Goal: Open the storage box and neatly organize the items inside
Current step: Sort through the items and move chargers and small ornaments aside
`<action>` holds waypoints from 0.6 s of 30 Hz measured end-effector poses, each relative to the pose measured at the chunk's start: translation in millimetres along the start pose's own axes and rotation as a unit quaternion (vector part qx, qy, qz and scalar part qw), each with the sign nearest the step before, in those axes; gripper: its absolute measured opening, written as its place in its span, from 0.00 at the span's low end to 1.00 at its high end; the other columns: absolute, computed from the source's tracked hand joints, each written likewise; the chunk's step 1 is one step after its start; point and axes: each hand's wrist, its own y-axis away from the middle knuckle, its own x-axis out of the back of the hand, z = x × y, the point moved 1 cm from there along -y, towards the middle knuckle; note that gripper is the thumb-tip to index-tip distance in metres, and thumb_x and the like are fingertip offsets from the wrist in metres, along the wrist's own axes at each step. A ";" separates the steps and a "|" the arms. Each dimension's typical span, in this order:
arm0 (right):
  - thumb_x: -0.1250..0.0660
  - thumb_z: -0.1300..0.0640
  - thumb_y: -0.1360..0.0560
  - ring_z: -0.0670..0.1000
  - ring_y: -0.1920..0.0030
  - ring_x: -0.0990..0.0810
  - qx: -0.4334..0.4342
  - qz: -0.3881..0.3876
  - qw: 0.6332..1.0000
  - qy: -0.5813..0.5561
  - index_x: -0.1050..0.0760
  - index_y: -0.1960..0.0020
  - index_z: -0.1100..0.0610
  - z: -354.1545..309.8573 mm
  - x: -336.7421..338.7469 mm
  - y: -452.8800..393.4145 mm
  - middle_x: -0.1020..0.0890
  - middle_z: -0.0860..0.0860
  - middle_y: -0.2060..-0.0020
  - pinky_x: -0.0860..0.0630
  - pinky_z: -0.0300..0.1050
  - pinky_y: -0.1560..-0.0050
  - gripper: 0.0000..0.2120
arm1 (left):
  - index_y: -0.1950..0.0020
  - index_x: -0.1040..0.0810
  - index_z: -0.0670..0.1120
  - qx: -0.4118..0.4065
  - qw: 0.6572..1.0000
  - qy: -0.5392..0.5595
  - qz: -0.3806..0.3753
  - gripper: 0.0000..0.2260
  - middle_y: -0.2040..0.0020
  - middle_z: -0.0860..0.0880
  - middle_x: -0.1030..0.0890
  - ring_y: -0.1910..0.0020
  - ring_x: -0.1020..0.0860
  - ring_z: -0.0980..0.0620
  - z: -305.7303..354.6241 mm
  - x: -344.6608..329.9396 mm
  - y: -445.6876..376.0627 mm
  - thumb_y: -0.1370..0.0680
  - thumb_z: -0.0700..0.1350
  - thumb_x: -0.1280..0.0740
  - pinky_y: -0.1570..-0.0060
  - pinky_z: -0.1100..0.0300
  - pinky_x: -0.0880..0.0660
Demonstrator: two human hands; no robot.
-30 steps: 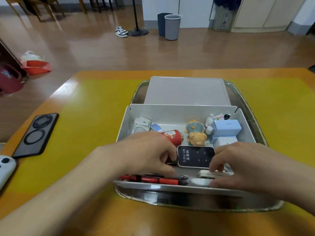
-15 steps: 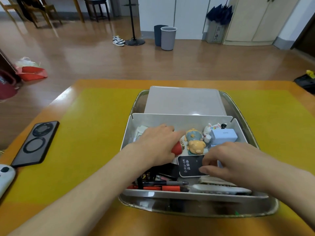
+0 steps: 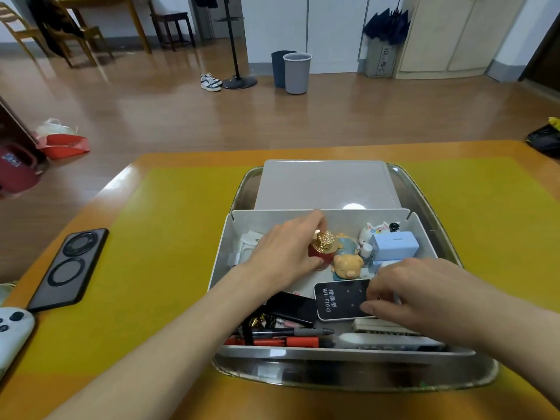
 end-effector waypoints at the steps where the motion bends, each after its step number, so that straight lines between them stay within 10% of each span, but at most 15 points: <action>1: 0.45 0.31 0.22 0.39 0.62 0.26 0.001 0.001 1.000 0.000 0.24 0.54 0.44 0.2 -0.3 0.0 0.23 0.38 0.61 0.34 0.36 0.66 0.20 | 0.47 0.33 0.52 0.004 1.000 -0.010 0.000 0.20 0.53 0.52 0.21 0.55 0.24 0.45 -0.4 -1.8 -0.5 0.30 0.50 0.24 0.56 0.47 0.24; 18: 0.45 0.33 0.22 0.44 0.59 0.22 0.017 0.043 0.999 0.004 0.23 0.55 0.44 -7.8 4.8 -15.1 0.20 0.41 0.61 0.27 0.41 0.61 0.19 | 0.33 0.28 0.58 -0.019 0.967 -0.192 -0.164 0.21 0.39 0.57 0.24 0.41 0.25 0.51 -11.6 43.8 63.8 0.25 0.55 0.29 0.57 0.57 0.32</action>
